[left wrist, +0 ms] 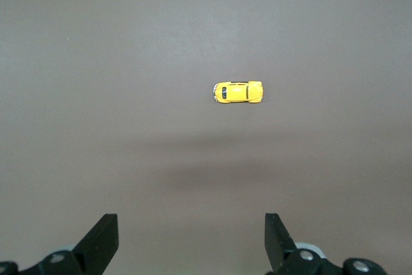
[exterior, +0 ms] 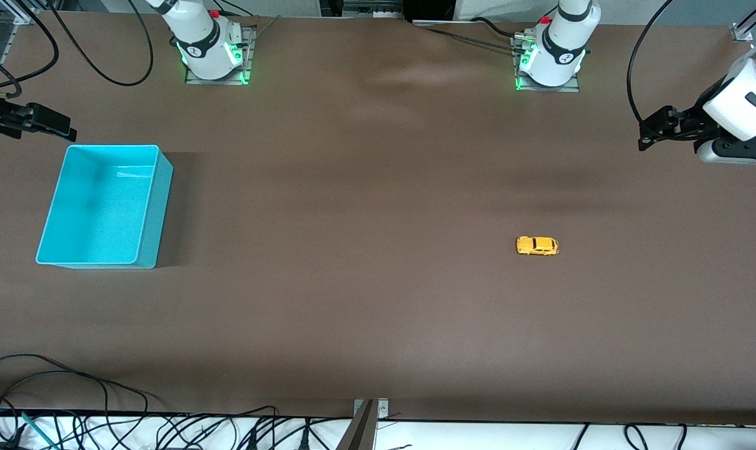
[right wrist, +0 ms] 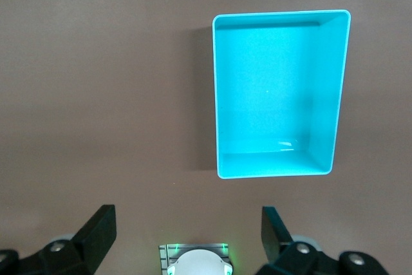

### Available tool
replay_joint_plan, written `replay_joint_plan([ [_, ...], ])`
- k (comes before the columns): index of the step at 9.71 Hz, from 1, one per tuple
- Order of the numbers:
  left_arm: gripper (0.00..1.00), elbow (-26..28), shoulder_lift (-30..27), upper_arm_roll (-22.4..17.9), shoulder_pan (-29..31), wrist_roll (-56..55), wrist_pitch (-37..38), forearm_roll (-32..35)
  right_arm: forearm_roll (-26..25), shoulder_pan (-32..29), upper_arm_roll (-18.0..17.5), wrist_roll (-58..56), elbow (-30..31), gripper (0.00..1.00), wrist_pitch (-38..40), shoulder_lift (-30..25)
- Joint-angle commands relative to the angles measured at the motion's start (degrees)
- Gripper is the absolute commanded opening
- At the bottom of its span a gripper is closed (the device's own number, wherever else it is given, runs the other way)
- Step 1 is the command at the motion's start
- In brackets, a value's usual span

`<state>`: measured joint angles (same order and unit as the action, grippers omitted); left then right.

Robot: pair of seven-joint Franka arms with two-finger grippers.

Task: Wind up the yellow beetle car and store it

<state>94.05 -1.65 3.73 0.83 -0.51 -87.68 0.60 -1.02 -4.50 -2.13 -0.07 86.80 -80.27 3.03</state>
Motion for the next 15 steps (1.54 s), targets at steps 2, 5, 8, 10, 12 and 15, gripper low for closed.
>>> replay_joint_plan([
  [2, 1.00, -1.6, 0.7, 0.2, 0.0, 0.2, 1.3, -0.2, 0.3, -0.1, -0.2, -0.5, -0.4, 1.00, 0.5, 0.0],
  [5, 1.00, -1.5, 0.7, 0.2, 0.0, 0.1, 1.5, -0.2, 0.3, -0.1, -0.2, -0.5, -0.4, 1.00, 0.5, -0.1],
  [8, 1.00, -1.6, 0.7, 0.2, -0.2, 0.2, 2.6, -0.2, 0.3, -0.1, -0.2, -0.6, -0.4, 1.00, 0.5, -0.1],
  [10, 1.00, -1.6, 0.8, 0.2, -0.7, 0.8, 2.8, -0.2, 0.3, -0.1, -0.2, -0.6, -0.4, 1.00, 0.5, 0.0],
  [12, 1.00, -1.7, 0.9, 0.2, -0.8, 8.6, 2.8, -0.2, 0.3, -0.1, -0.2, -0.6, -0.4, 1.00, 0.5, 0.0],
  [15, 1.00, -1.6, 3.0, 0.4, -1.0, 20.6, 2.7, -0.2, 0.3, -0.1, -0.2, -0.6, -0.4, 1.00, 0.5, 0.0],
])
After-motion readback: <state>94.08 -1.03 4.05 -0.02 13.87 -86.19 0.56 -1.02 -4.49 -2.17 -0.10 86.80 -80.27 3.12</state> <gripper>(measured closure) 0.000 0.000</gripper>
